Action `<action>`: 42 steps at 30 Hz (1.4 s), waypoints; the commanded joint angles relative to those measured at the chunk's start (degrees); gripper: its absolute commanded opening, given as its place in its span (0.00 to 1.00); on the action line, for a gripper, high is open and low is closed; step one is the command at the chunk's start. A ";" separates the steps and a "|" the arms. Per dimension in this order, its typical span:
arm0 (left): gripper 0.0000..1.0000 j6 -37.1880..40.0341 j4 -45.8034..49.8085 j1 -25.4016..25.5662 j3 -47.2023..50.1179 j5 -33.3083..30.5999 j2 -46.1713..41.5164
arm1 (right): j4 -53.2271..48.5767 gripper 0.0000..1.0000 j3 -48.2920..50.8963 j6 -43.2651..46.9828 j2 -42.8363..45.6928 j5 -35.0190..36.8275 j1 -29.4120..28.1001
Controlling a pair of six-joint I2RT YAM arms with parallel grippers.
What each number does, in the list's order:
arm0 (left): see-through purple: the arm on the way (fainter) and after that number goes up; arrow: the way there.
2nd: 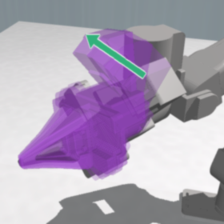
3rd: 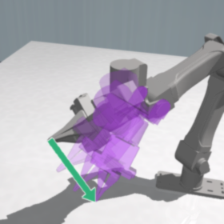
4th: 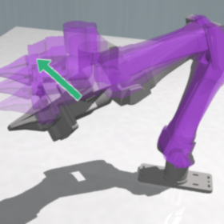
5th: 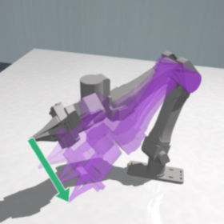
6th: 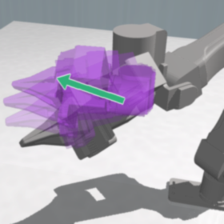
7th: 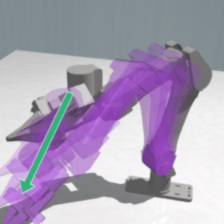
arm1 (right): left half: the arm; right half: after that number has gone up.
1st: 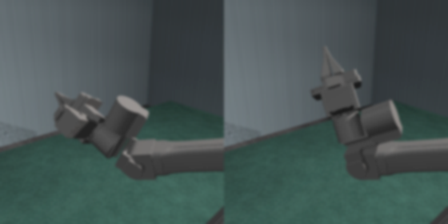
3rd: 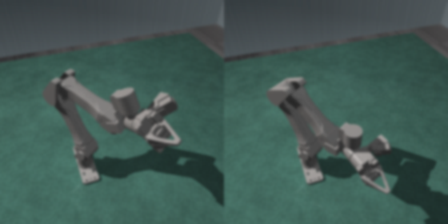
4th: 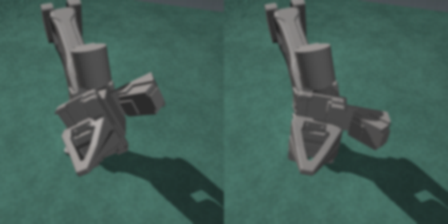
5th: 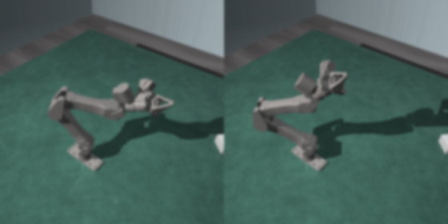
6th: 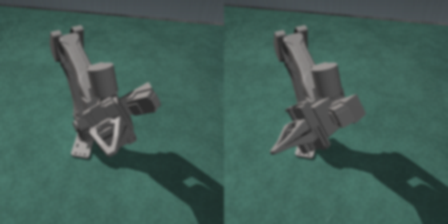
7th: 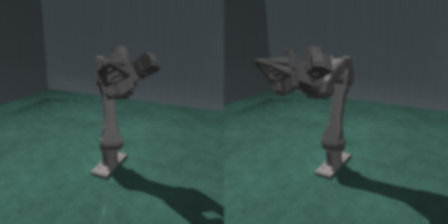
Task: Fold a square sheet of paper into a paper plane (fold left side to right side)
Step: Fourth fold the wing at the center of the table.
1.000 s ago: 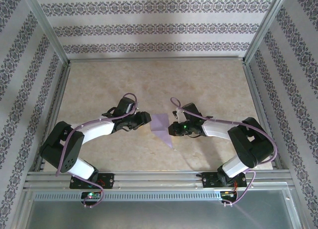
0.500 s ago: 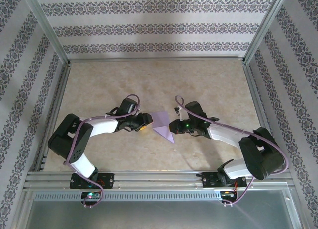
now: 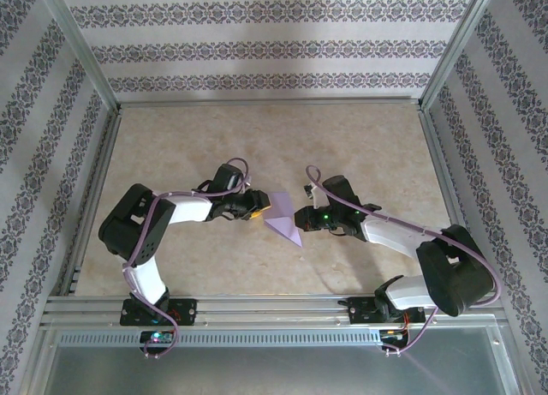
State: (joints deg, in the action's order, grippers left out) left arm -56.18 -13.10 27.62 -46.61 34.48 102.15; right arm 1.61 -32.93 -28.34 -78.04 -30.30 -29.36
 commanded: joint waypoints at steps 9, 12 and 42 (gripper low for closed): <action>0.24 -0.33 -2.76 -0.69 -1.83 1.20 -0.02 | -14.75 0.43 -3.32 4.38 7.35 12.61 -0.99; 0.24 -0.59 -2.80 -0.54 -2.08 1.31 -0.47 | -24.27 0.45 -7.58 6.89 8.67 21.19 -4.46; 0.19 -0.68 -0.08 0.45 -3.91 0.59 -2.61 | -36.02 0.37 -22.41 0.83 -16.76 50.76 -31.23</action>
State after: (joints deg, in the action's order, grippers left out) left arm -56.69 -14.04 27.75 -49.12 35.16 100.86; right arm -32.62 -54.00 -26.70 -93.54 17.43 -59.90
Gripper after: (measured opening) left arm 0.191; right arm 0.377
